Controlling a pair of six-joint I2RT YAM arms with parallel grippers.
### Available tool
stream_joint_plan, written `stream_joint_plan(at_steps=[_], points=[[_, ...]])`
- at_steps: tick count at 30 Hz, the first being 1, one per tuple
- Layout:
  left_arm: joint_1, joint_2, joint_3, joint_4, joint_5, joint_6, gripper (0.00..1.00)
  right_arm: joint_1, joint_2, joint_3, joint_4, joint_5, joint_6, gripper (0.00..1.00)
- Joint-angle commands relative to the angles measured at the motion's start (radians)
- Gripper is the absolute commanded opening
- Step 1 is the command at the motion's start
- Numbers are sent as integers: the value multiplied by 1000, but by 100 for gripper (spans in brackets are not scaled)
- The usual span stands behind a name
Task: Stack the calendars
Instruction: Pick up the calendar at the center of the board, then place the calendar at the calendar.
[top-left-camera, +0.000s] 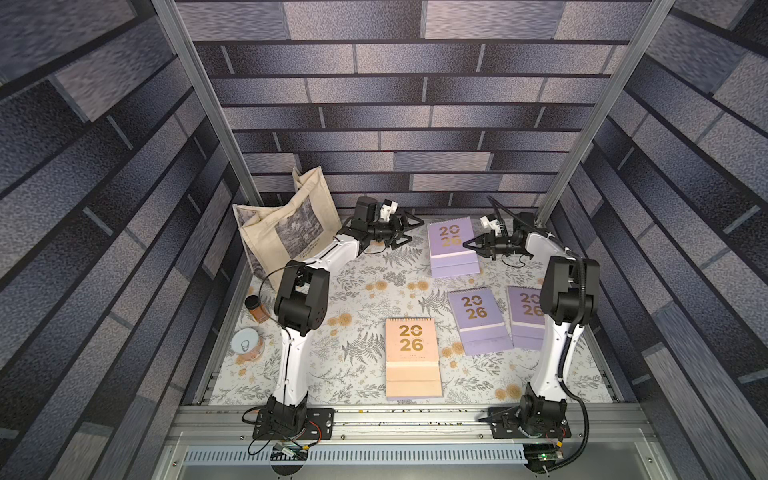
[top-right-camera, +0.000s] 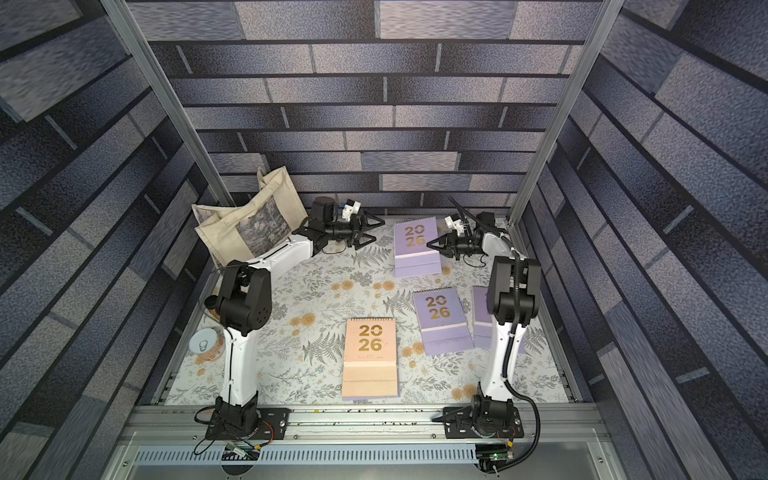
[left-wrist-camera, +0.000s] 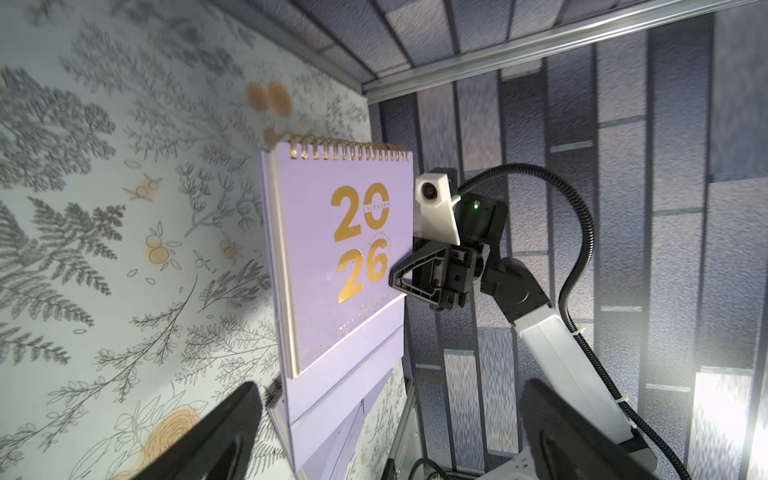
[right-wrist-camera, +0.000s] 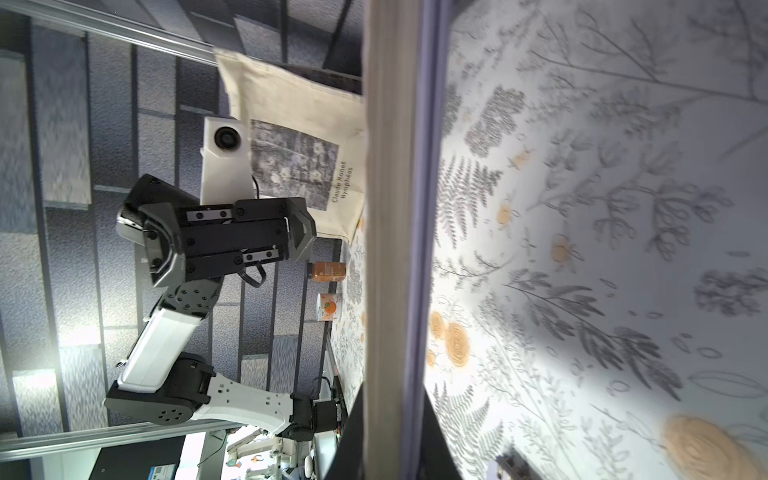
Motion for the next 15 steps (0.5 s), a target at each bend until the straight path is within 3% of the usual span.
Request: stream_joint_plan(at_steps=[1,5,10,15], points=[[-6,-105,-120,134,53,-5,100,-3,-141,-62,115,-97,100,0],[-13,-193,-257,262,59,-55,100,18,-271,-176,208,-103,189,0],[-40,-329,-380,274,74,25,100,55,-439,-376,498,-117,415,0],[-63,-481,-480,202,69,132,100,149,-590,-504,510,-95,414,0]])
